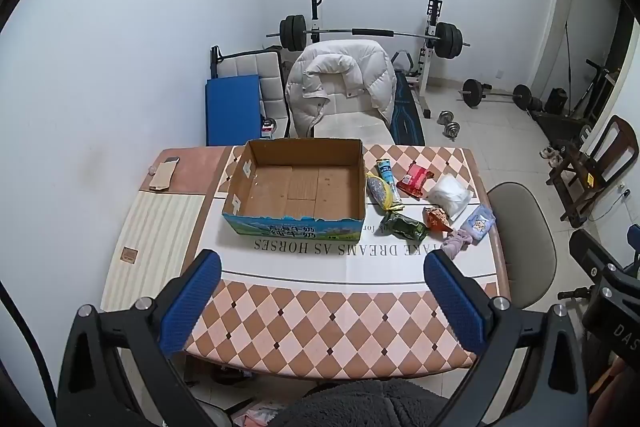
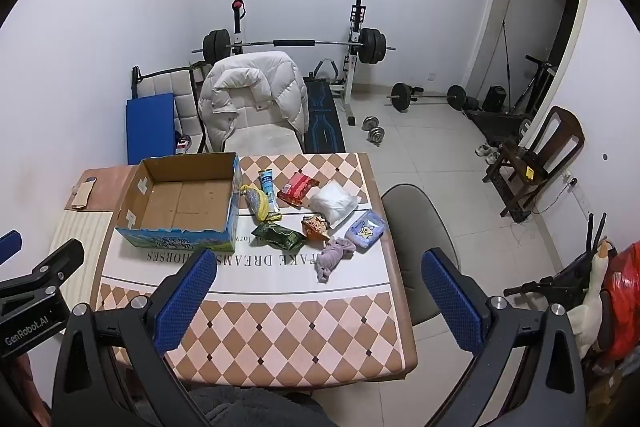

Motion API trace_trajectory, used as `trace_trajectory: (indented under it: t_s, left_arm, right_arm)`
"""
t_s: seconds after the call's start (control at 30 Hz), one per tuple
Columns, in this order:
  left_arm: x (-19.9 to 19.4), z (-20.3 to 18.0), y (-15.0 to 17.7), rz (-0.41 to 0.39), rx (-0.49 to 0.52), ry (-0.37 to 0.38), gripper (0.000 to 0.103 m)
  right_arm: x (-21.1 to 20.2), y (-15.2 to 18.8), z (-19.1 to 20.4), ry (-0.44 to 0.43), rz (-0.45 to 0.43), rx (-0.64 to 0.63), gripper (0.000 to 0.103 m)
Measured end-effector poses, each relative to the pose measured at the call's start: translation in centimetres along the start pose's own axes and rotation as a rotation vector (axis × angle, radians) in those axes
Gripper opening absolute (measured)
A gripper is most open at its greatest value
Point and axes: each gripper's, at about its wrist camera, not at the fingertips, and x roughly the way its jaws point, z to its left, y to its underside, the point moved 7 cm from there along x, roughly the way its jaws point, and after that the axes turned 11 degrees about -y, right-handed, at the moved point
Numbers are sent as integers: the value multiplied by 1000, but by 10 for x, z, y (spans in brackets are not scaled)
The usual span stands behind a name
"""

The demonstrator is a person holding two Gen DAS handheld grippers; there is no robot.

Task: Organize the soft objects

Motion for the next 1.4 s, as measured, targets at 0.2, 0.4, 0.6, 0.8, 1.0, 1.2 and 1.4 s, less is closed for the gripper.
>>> trace_trajectory:
  t_s: [0.2, 0.4, 0.6, 0.8, 1.0, 1.2, 1.4]
  left_arm:
    - [0, 0, 0, 5, -2, 4, 103]
    - [0, 0, 0, 5, -5, 6, 103]
    - [0, 0, 0, 4, -7, 5, 103]
    - [-6, -5, -14, -1, -8, 6, 103]
    - [-6, -2, -16, -4, -10, 8, 103]
    - [-7, -3, -19, -7, -12, 8, 103]
    - [-7, -3, -20, -11, -12, 9, 103]
  right_arm:
    - [0, -1, 0, 1, 4, 1, 103]
    - [1, 0, 1, 5, -14, -6, 103]
    - [-6, -12, 5, 0, -19, -11, 103]
    - [-10, -14, 8, -4, -34, -14, 103]
    - [-11, -18, 9, -7, -34, -14, 103]
    - [-12, -20, 10, -9, -36, -13, 103]
    - [-13, -20, 10, -7, -39, -15, 103]
